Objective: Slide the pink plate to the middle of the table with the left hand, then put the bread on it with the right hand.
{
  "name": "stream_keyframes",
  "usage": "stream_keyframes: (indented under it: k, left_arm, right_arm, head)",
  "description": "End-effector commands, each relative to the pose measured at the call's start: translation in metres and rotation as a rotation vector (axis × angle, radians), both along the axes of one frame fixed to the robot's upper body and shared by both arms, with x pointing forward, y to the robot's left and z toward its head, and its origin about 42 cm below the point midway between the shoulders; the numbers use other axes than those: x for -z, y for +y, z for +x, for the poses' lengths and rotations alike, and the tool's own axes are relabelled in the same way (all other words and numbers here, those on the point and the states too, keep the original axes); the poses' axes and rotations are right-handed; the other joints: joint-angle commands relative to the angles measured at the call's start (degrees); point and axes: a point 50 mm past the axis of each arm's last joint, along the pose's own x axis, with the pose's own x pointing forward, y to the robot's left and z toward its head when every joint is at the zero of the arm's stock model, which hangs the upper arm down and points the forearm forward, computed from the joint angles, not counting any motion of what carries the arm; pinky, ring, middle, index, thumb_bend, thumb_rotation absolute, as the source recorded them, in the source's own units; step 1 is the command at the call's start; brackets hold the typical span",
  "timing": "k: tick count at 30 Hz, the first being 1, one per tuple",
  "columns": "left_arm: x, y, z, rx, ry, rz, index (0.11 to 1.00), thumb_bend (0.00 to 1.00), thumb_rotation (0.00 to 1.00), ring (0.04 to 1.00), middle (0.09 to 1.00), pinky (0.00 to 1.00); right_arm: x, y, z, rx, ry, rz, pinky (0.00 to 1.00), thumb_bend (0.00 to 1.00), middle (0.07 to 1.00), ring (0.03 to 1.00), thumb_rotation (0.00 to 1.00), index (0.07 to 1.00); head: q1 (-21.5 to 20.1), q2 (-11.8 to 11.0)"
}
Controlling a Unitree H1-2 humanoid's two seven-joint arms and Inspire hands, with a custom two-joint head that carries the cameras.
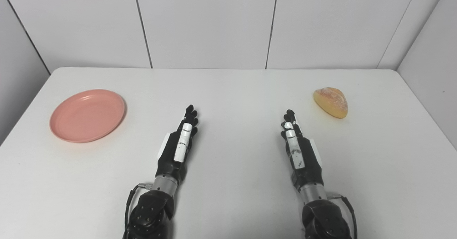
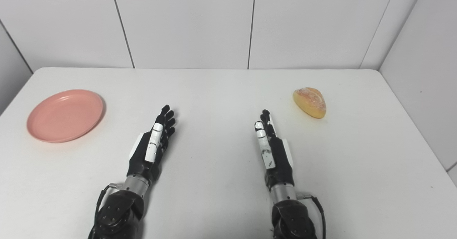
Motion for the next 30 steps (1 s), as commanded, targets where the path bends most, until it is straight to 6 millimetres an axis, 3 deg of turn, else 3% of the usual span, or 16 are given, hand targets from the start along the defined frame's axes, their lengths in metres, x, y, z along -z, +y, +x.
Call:
stream_keyframes:
  k: [1,5,21,27,28,29,30]
  left_arm:
    - [-0.007,-0.007,0.004,0.036,-0.032,-0.006,1.000,0.71,1.00,1.000,1.000,1.00]
    - [-0.006,-0.007,0.004,0.040,-0.055,0.011,1.000,0.74,1.00,1.000,1.000,1.00]
    - [-0.010,-0.009,0.005,0.038,-0.056,-0.044,1.000,0.71,1.00,1.000,1.000,1.00]
    - [-0.010,-0.019,0.003,0.016,-0.071,-0.039,1.000,0.69,1.00,1.000,1.000,1.00]
    - [-0.009,-0.022,0.003,0.019,-0.073,-0.037,1.000,0.69,1.00,1.000,1.000,1.00]
    - [-0.009,-0.025,0.003,0.023,-0.077,-0.036,1.000,0.69,1.00,1.000,1.000,1.00]
    - [-0.009,-0.028,0.002,0.024,-0.084,-0.040,1.000,0.68,1.00,1.000,1.000,1.00]
  right_arm:
    - [-0.017,0.002,0.008,-0.018,-0.060,0.009,1.00,0.71,1.000,1.000,0.94,1.000]
    - [-0.017,0.002,0.008,-0.017,-0.061,0.017,1.00,0.69,1.000,1.000,0.94,1.000]
    - [-0.019,-0.001,0.011,0.000,-0.078,0.020,1.00,0.72,1.000,1.000,0.94,1.000]
    - [-0.017,-0.011,0.005,-0.012,-0.059,0.028,1.00,0.69,1.000,1.000,0.95,1.000]
    - [-0.016,-0.014,0.004,-0.015,-0.061,0.027,1.00,0.68,1.000,1.000,0.95,1.000]
    - [-0.015,-0.017,0.003,-0.017,-0.064,0.028,1.00,0.67,1.000,1.000,0.96,1.000]
    - [-0.013,-0.023,0.003,-0.020,-0.068,0.019,1.00,0.67,1.000,1.000,0.96,1.000]
  head:
    - [-0.03,-0.08]
    - [0.05,-0.19]
    - [0.96,-0.73]
    - [8.83,-2.58]
    - [12.23,-3.49]
    - [12.23,-3.49]
    - [15.13,-4.38]
